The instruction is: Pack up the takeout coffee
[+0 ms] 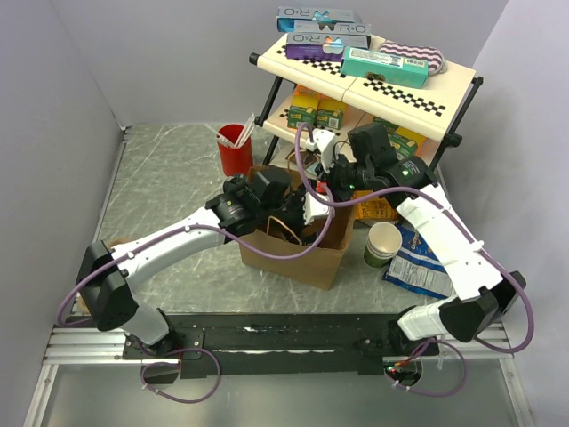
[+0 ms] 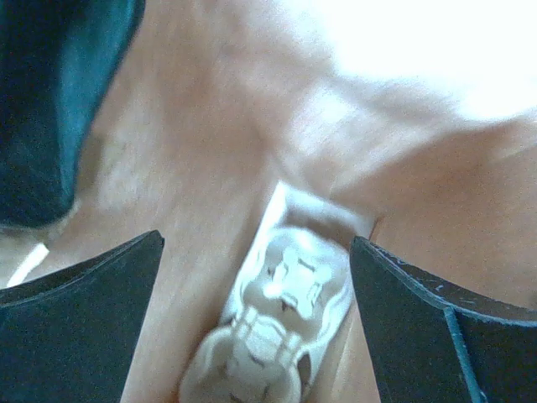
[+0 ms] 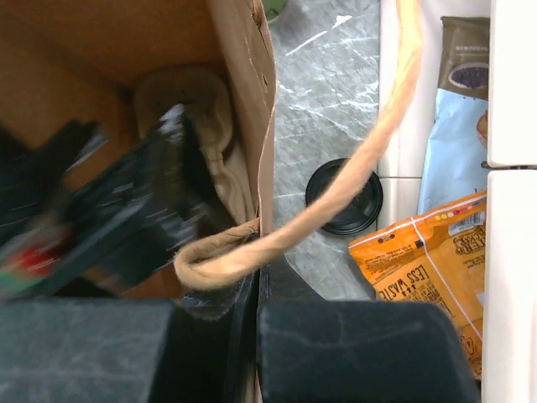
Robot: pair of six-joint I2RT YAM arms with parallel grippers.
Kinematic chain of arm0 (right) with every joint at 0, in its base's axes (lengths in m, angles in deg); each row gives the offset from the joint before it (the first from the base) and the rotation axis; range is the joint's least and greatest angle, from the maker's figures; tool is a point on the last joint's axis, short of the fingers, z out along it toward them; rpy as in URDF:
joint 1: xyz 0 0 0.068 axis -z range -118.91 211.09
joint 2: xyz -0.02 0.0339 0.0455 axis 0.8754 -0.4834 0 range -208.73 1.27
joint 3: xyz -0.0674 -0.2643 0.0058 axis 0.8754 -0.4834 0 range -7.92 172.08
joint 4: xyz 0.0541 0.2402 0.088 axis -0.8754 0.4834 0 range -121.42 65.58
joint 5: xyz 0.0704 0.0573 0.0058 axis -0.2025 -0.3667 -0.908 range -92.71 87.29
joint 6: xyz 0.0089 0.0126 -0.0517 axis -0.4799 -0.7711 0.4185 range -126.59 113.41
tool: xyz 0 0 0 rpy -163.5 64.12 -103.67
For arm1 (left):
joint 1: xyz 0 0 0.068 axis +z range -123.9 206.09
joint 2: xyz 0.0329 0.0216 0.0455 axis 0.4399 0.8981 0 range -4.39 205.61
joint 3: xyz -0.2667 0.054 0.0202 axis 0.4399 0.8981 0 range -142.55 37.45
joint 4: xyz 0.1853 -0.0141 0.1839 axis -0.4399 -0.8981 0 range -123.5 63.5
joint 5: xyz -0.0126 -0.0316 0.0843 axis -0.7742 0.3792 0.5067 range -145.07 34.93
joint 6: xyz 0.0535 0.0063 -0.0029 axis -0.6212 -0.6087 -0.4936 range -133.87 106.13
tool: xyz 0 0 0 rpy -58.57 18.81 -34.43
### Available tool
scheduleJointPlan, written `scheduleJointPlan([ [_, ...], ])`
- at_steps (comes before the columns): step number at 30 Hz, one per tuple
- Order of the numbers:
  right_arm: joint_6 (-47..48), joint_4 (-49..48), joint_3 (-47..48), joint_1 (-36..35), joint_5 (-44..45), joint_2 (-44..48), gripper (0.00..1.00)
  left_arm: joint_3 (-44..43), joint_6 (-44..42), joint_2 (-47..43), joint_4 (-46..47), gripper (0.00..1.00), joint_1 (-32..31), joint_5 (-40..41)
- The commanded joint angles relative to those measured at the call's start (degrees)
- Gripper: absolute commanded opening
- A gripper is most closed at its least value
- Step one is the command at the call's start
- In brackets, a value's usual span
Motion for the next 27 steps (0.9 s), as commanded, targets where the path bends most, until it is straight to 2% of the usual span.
scheduleJointPlan([
  [1, -1.42, 1.44, 2.62, 1.59, -0.51, -1.50, 0.00, -1.34, -0.86, -2.54, 4.13, 0.99, -0.44, -3.70],
  [7, -0.90, 1.79, 2.36, 2.20, -1.39, -2.38, 0.00, -2.74, -1.39, -3.50, 3.95, 1.00, -0.44, -3.70],
  [16, -0.81, 2.40, 3.33, 2.64, -2.35, -3.79, 0.00, -8.71, 2.13, -3.51, 5.36, 0.99, -0.44, -7.39],
  [27, -1.16, 2.40, 4.12, 3.35, -2.62, -4.14, 0.00, -11.70, 5.11, -4.03, 7.73, 0.99, -0.44, -5.90],
])
